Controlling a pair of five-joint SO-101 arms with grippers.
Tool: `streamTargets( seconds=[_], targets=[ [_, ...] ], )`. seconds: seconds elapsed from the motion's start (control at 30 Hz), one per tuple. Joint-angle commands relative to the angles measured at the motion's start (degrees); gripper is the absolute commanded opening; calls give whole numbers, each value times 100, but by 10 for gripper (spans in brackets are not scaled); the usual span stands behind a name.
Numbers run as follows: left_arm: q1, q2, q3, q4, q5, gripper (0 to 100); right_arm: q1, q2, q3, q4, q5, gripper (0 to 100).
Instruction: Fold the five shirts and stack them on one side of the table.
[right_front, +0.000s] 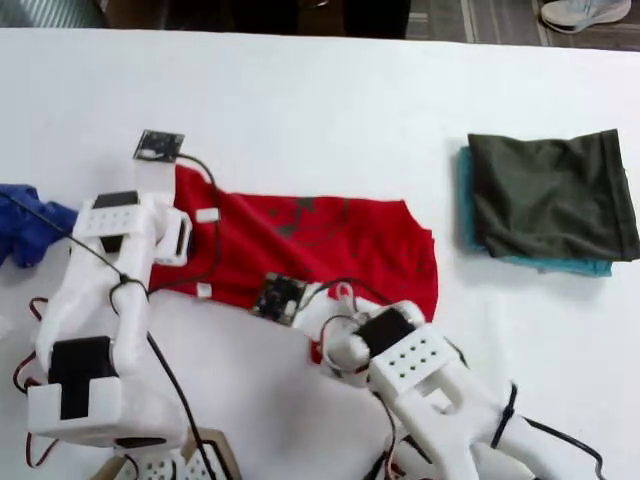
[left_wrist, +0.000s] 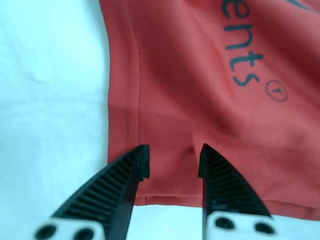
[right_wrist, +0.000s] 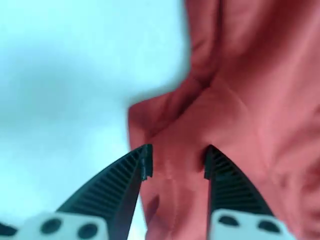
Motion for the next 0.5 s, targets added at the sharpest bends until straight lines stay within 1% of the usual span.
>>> streamTargets(
  seconds=[0.0,0.1,0.3,0.47],
  targets=[
    [35,-255,-31,-70,53,184,-154,48,-202,101,-62,170],
    [35,-255,-31,-70,53,184,-154,57,-132,48,-35,170],
    [44,-255,-31,-70,44,184,-136,66,519,-708,-18,170],
    [44,-255,-22,-70,44,184,-48,66,668,-919,-18,170]
  ],
)
